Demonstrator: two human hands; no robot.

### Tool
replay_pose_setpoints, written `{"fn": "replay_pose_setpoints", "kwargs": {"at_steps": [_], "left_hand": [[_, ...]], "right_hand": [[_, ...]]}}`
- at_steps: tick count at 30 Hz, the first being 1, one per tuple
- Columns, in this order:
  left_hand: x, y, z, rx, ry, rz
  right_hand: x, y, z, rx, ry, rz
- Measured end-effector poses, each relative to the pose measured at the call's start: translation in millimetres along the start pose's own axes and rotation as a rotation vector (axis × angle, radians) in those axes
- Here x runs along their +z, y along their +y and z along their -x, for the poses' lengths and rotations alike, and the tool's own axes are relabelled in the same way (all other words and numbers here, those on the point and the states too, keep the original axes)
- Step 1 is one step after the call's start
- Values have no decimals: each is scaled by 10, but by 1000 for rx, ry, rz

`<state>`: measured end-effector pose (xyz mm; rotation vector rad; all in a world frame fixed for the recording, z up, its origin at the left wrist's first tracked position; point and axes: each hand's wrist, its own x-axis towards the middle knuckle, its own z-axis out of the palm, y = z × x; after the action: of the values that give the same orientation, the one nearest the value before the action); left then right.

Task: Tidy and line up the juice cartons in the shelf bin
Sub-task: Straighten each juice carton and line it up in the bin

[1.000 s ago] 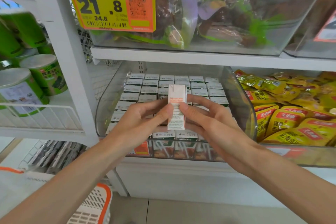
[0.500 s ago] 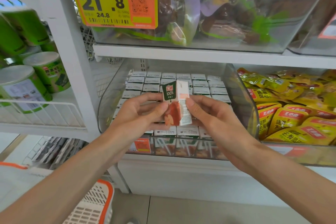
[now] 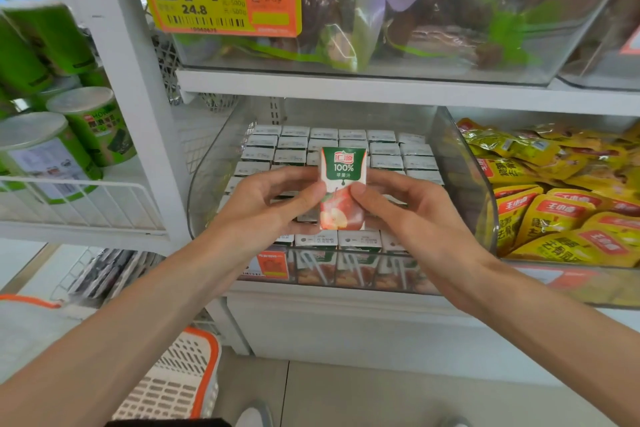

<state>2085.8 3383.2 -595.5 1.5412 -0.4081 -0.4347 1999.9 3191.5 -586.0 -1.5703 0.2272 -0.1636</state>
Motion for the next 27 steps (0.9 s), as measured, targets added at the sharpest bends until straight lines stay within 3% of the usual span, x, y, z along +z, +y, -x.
{"fn": "replay_pose_setpoints", "kwargs": {"at_steps": [17, 21, 27], "left_hand": [[28, 20, -7, 0, -15, -35], [66, 55, 27, 12, -74, -84], [116, 85, 77, 52, -115, -139]], "right_hand": [[-23, 19, 10, -15, 44, -107], [-33, -2, 8, 27, -42, -114], [-44, 15, 14, -8, -96, 85]]}}
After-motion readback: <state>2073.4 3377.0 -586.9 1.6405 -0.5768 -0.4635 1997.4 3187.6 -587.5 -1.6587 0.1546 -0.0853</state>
